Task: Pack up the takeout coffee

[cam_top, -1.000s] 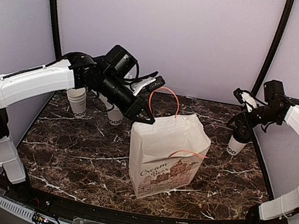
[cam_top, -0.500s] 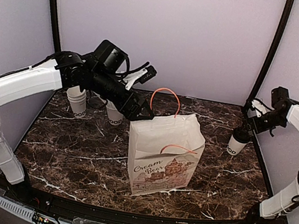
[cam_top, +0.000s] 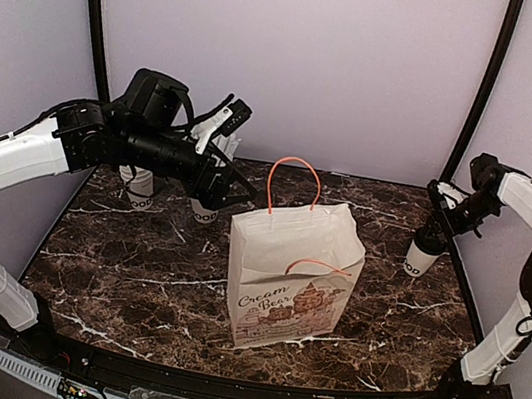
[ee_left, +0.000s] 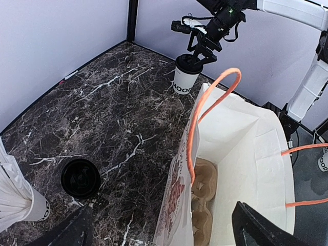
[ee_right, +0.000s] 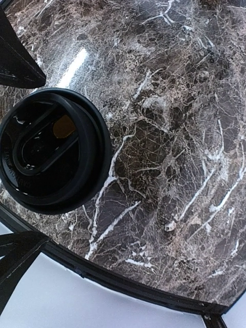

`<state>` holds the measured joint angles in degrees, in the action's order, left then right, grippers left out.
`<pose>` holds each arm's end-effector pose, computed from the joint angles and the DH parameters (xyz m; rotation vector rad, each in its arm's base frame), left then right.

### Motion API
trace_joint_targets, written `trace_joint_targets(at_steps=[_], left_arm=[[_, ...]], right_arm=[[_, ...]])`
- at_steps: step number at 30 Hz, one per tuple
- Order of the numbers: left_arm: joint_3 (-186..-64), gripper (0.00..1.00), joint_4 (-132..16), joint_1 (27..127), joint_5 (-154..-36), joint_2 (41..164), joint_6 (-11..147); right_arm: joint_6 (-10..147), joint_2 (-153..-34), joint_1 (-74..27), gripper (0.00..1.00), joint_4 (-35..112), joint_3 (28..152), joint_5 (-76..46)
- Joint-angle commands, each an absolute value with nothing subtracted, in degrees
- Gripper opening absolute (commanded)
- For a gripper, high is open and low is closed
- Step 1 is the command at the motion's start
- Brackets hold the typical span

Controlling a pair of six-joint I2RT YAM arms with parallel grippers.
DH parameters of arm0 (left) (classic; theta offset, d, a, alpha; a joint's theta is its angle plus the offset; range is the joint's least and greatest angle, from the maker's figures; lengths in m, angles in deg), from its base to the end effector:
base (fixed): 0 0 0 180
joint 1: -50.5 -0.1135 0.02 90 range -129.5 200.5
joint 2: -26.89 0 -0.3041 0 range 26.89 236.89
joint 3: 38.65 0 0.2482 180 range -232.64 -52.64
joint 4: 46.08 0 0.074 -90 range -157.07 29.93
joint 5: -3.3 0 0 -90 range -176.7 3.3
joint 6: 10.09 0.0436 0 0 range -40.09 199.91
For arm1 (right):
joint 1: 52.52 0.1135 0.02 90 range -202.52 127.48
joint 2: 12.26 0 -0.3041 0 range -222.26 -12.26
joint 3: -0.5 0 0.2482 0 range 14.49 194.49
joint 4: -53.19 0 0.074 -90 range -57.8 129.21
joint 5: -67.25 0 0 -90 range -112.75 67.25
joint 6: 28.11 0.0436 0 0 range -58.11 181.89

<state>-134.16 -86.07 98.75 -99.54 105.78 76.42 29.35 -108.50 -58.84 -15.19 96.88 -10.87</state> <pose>0.1967 -0.2349 0.4367 0.9221 1.8405 -0.7966 0.3434 -0.0290 0.3081 -0.6686 2.6315 0.0928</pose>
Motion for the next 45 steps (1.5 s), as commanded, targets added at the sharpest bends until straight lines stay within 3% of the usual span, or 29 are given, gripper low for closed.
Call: trace_joint_targets(at_steps=[1,9,17,33,40,45], left_arm=[[-133.42,0.96,-84.93,98.48,-100.29,105.44,76.28],[-133.29,0.94,-85.67,98.46,-100.26,106.55,76.24],[-133.31,0.92,-86.01,98.47,-100.63,107.31,76.25],[-133.40,0.90,-86.69,98.48,-101.10,107.75,76.26],[-133.66,0.90,-87.08,98.43,-100.41,107.57,76.31],[-133.99,0.90,-88.03,98.44,-98.47,106.98,76.90]], right_arm=[[28.63,-109.51,-58.85,0.99,-17.27,98.71,-10.70],[27.70,-110.78,-58.84,0.99,-18.68,99.26,-10.49],[27.21,-112.35,-58.83,0.83,-19.81,100.47,-10.75],[27.32,-113.61,-58.43,0.87,-19.89,100.36,-10.84],[27.66,-113.60,-58.05,0.75,-20.72,101.00,-10.44],[28.16,-110.71,-57.71,0.71,-22.71,102.61,-9.91]])
